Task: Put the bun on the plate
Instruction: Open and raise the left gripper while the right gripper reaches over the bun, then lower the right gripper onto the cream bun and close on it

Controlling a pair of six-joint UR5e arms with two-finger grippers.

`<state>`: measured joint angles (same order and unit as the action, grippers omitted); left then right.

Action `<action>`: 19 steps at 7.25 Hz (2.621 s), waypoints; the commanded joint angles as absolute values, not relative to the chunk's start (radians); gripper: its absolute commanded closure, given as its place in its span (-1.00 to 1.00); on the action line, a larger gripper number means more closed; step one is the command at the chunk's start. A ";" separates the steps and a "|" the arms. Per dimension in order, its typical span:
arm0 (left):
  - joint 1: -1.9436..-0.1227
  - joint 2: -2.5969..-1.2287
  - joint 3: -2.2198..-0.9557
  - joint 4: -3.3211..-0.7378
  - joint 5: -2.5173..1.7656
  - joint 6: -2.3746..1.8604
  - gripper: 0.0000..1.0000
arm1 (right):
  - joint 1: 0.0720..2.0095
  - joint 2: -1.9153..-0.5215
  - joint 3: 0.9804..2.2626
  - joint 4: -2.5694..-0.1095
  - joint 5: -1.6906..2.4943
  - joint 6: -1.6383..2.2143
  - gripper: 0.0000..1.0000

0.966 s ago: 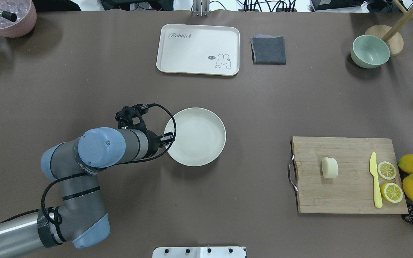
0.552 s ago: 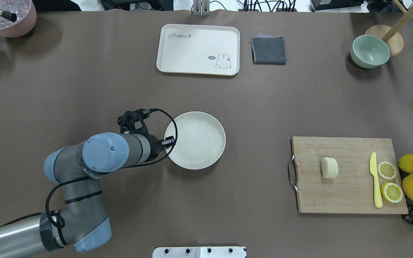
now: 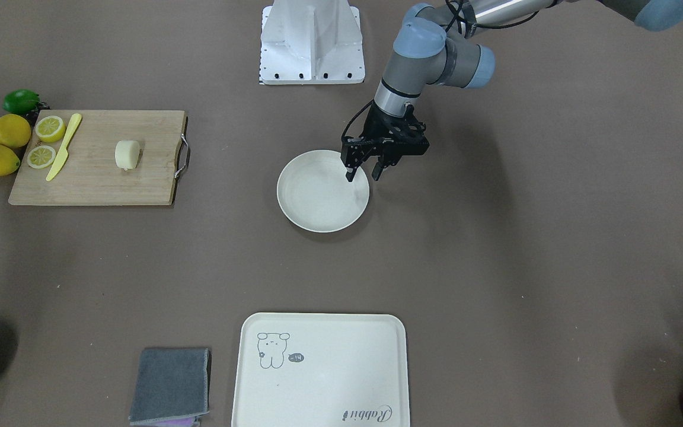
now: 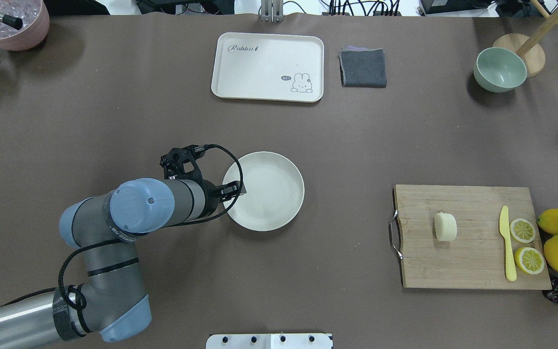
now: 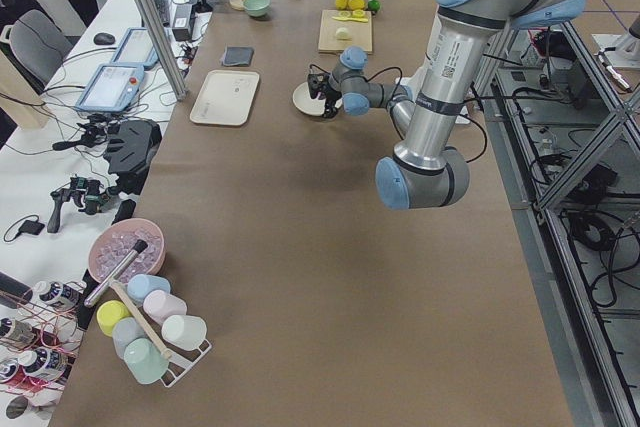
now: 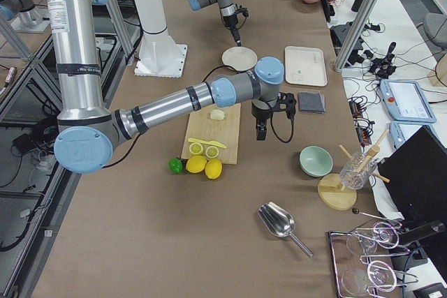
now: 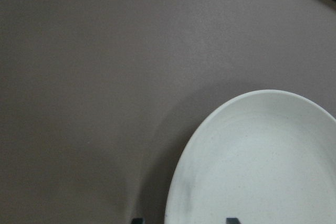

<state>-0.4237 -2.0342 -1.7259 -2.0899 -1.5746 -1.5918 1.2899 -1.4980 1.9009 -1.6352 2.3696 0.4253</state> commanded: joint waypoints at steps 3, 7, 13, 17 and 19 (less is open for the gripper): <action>-0.566 -2.028 -1.789 -1.974 -1.690 -1.331 -0.96 | 1.054 -1.491 2.013 -1.567 2.286 0.768 -1.00; -0.646 -2.011 -1.793 -1.970 -1.692 -1.164 -0.96 | 0.789 -1.503 1.918 -1.295 2.117 1.102 -1.00; -0.675 -2.011 -1.793 -1.968 -1.695 -1.164 -0.96 | 0.627 -1.637 1.921 -1.114 2.016 1.232 -1.00; -0.676 -2.006 -1.795 -1.968 -1.695 -1.164 -0.96 | 0.627 -1.647 1.942 -1.114 2.019 1.233 -0.97; -0.676 -2.005 -1.796 -1.968 -1.695 -1.164 -0.96 | 0.624 -1.672 1.963 -1.115 2.017 1.235 -0.34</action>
